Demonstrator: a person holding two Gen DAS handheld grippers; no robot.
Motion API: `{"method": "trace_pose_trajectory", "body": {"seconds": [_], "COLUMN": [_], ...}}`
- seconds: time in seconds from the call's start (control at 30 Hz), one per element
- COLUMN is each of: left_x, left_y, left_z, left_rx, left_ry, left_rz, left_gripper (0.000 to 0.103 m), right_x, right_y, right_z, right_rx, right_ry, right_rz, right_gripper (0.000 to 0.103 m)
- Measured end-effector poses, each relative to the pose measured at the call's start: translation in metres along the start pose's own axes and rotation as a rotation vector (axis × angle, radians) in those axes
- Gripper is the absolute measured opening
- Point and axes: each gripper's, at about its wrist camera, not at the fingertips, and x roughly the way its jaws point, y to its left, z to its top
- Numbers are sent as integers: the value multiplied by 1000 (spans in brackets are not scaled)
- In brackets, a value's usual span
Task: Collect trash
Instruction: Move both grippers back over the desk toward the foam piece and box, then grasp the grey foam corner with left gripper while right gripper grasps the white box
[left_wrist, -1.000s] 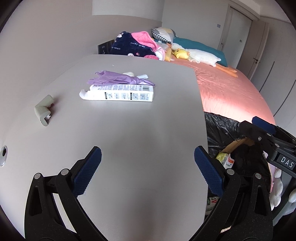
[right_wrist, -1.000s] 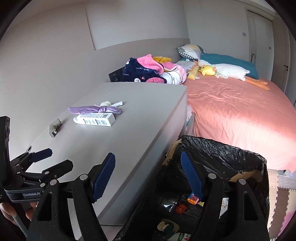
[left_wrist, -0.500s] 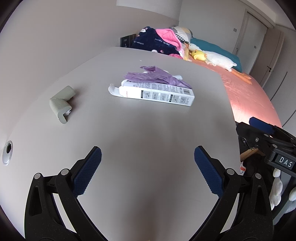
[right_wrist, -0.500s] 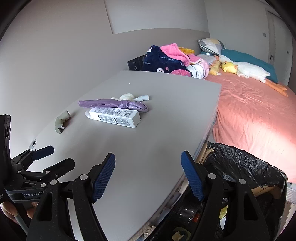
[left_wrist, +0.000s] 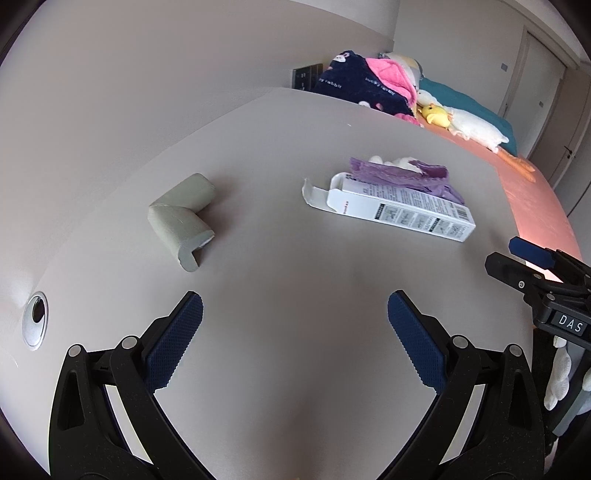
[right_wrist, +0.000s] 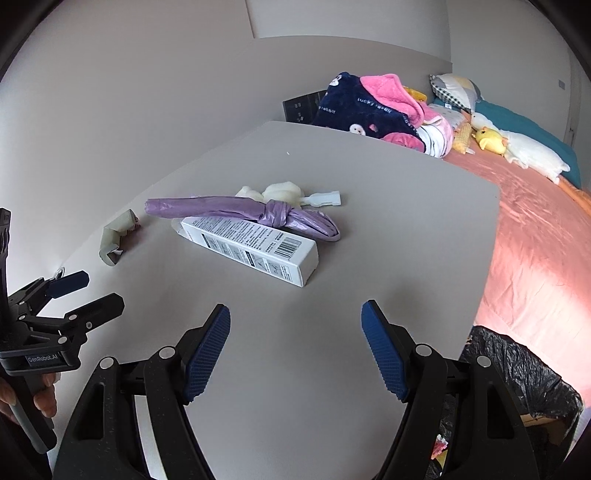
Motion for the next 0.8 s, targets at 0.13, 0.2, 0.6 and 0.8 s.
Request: {"method": "trace_pose_trajectory", "body": {"seconds": [0.13,0.2,0.6,0.8], "left_x": [6,9,38,55], "left_y": [13,20,64,76], "left_z": [8,13,42,48], "left_rx": [-19,-27,-97,-115], "left_ry": [-5,-6,3,19], "left_rz": [23,32,134,149], "left_gripper": [97,97,97,97], "right_x": [16,24,53,58], "right_y": [0,0,3,11], "right_z": [10,15,30,35], "right_rx": [0,3,-42,-76], "right_ry": [19,24,67,59], "right_rz": [7,6,42,45], "right_gripper": [74,74,74,74]}}
